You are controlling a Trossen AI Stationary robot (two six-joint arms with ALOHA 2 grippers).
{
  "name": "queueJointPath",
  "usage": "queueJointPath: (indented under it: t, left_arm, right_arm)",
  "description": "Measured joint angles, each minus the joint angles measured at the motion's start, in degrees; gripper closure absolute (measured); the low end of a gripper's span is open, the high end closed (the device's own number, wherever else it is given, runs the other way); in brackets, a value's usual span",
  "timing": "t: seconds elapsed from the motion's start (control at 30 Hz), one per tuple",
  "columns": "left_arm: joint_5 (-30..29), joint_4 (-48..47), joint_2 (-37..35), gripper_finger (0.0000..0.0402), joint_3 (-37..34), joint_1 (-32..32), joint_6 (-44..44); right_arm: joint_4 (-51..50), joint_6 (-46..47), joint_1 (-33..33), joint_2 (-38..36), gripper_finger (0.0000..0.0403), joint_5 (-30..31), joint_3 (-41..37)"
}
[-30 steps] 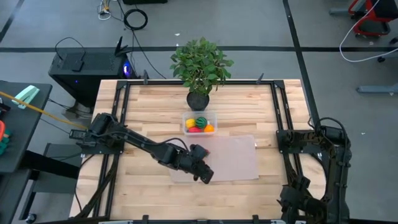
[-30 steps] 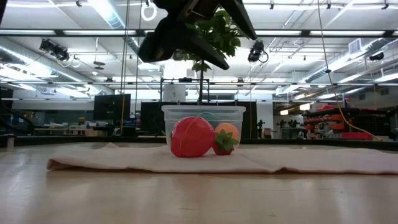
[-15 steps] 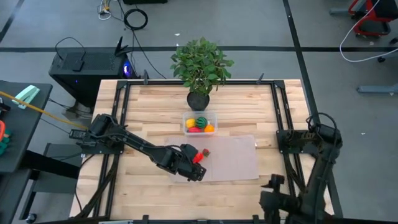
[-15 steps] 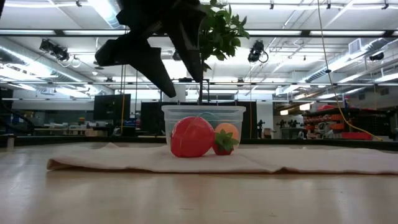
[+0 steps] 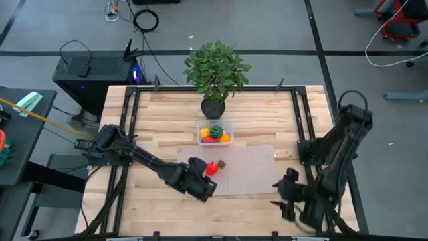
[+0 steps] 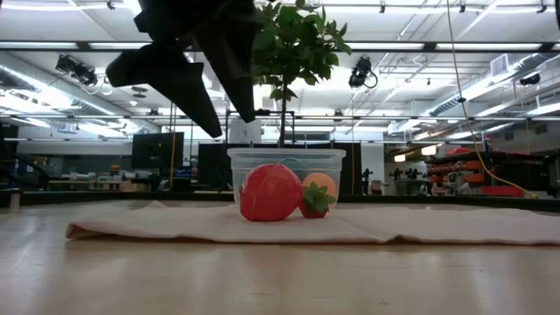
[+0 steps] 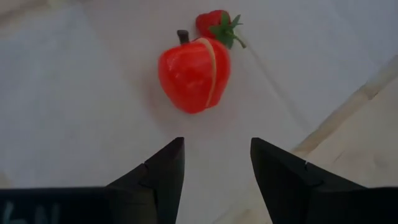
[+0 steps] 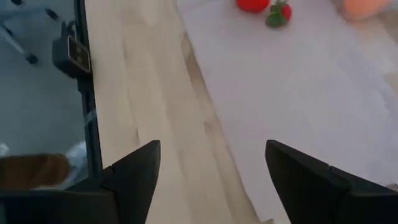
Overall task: Pick and placing Produce into tupperware
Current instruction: Put the apple into the transparent bin
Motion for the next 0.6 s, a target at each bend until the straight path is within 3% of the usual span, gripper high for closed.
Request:
queueJointPath:
  t: [0.3, 0.6]
  left_arm:
    - [-4.15, -6.20, 0.02, 0.0197, -0.07, 0.98, -7.27]
    - [-4.01, 3.73, 0.02, 0.0127, -0.07, 3.49, -0.39]
  right_arm:
    - [0.44, 5.31, -0.19, -14.43, 0.0115, 0.81, -10.12]
    - [0.52, 5.39, -0.28, -17.87, 0.0115, 1.92, -11.04]
